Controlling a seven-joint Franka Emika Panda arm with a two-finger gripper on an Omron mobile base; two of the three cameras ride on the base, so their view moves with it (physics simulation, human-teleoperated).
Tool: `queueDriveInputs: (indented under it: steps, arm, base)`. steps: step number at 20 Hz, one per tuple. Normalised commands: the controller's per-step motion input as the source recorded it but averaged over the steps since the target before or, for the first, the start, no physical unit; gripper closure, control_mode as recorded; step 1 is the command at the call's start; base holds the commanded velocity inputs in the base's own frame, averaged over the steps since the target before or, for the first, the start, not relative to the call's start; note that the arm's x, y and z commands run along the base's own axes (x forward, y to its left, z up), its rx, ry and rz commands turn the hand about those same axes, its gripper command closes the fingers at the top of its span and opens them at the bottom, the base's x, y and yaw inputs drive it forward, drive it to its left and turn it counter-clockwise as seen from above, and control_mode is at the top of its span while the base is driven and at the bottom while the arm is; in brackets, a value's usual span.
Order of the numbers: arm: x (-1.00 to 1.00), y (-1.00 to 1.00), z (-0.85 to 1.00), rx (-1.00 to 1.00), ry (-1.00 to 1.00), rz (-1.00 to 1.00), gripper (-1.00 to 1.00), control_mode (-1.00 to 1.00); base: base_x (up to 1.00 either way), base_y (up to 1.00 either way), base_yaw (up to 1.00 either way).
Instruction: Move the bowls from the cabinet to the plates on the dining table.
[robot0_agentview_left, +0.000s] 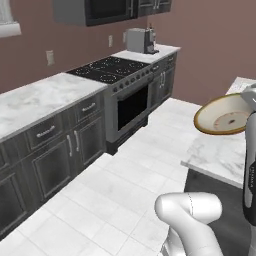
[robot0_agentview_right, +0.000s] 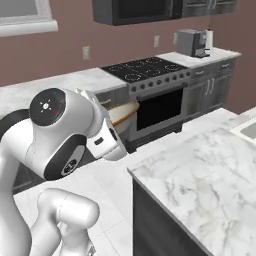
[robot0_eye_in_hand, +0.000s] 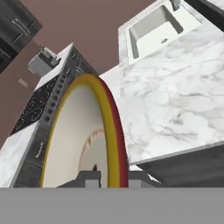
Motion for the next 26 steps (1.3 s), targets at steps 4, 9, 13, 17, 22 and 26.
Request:
queueDriveInputs:
  steps: [4, 9, 13, 17, 22, 26]
  arm:
    - [0.0, 0.0, 0.0, 0.0, 0.0, 0.0, 1.0, 1.0]
    - [0.0, 0.0, 0.0, 0.0, 0.0, 0.0, 1.0, 1.0]
    - [0.0, 0.0, 0.0, 0.0, 0.0, 0.0, 1.0, 1.0]
    - [0.0, 0.0, 0.0, 0.0, 0.0, 0.0, 1.0, 1.0]
    - [0.0, 0.0, 0.0, 0.0, 0.0, 0.0, 1.0, 1.0]
    - [0.0, 0.0, 0.0, 0.0, 0.0, 0.0, 1.0, 1.0]
  base:
    - [0.09, -0.28, -0.42]
    - [0.06, -0.27, -0.41]
    - [0.0, -0.26, -0.4]
    - [0.0, -0.26, -0.4]
    - [0.0, -0.26, -0.38]
    - [0.0, -0.26, -0.37]
